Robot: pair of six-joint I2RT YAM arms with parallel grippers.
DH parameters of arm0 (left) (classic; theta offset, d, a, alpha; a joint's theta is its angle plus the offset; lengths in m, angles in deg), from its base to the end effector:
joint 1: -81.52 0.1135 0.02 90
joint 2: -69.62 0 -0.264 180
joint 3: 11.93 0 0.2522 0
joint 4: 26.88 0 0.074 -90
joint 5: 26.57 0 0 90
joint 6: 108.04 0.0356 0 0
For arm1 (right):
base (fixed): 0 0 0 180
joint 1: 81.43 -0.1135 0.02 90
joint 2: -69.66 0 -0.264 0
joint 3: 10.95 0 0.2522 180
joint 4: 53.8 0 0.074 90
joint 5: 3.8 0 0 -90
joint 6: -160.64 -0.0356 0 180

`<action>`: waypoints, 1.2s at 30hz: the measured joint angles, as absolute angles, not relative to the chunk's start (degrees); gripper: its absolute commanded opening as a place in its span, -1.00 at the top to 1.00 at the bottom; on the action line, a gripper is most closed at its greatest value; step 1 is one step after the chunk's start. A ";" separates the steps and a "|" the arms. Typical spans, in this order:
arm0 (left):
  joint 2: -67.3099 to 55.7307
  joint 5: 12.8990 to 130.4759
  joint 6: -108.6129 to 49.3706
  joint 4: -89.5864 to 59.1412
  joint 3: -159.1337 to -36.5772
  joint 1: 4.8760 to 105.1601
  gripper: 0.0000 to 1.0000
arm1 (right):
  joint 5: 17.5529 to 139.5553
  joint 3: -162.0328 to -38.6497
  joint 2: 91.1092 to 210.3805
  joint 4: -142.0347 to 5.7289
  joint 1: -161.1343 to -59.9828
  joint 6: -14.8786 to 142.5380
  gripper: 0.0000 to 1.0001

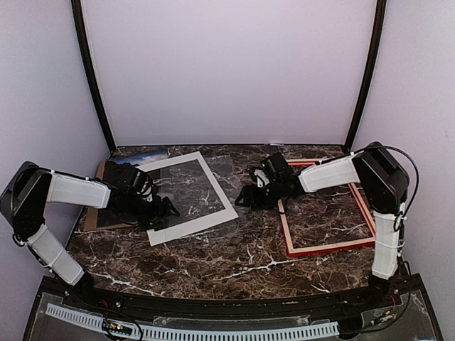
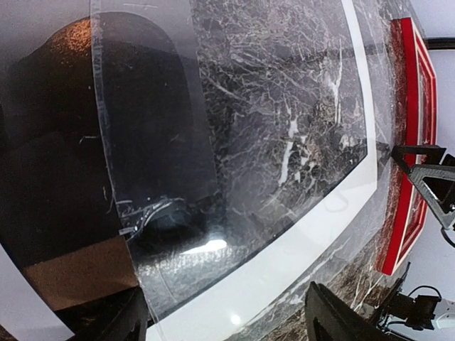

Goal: Put the photo into the frame
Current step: Pick up the glass panel from the mat board.

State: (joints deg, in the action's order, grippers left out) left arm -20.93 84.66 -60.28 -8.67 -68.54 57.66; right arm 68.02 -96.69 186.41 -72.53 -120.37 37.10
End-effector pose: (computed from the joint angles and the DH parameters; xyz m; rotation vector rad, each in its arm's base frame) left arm 0.2669 -0.1321 0.1520 -0.2540 2.6318 -0.9079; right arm 0.3233 0.2755 0.1370 -0.2759 2.6006 0.9026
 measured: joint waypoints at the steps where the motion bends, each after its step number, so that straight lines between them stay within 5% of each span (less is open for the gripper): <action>1: -20.58 85.27 -60.59 -9.74 -67.84 57.97 -0.58 | 68.02 -96.39 186.33 -72.09 -120.37 37.08 -0.40; 36: -15.86 97.08 -65.31 -26.20 -57.08 61.92 -0.55 | 68.68 -93.46 186.00 -66.48 -120.04 37.32 -0.35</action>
State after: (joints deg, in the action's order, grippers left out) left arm -15.86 97.08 -65.31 -26.20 -57.08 61.92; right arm 68.68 -93.46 186.00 -66.48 -120.04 37.32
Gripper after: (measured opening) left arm 0.778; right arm 0.676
